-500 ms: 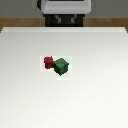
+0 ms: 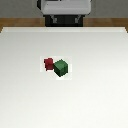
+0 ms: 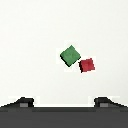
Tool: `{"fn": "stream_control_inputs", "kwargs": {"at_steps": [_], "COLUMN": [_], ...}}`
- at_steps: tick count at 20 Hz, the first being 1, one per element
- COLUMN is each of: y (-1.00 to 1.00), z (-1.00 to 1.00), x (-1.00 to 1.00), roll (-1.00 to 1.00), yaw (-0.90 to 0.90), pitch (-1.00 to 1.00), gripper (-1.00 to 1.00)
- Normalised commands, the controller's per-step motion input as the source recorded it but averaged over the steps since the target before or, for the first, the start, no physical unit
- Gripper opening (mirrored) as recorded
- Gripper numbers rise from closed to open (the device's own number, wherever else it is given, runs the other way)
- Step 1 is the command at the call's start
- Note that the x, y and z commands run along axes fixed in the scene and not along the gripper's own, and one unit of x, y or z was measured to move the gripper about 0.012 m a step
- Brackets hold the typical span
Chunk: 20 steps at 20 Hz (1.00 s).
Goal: Place the red cube on top of the green cube.
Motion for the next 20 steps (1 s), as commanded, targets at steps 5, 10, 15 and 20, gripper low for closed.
{"fn": "stream_control_inputs", "kwargs": {"at_steps": [5,10,15,20], "y": [-0.80,-0.80,-0.20,0.00], "z": [0.00,0.00,0.00,0.00], "x": [0.00,0.00,0.00,0.00], "roll": [0.00,0.00,0.00,0.00], "yaw": [0.00,0.00,0.00,0.06], "pitch": [0.00,0.00,0.00,0.00], "gripper": [1.00,1.00,1.00,1.00]}}
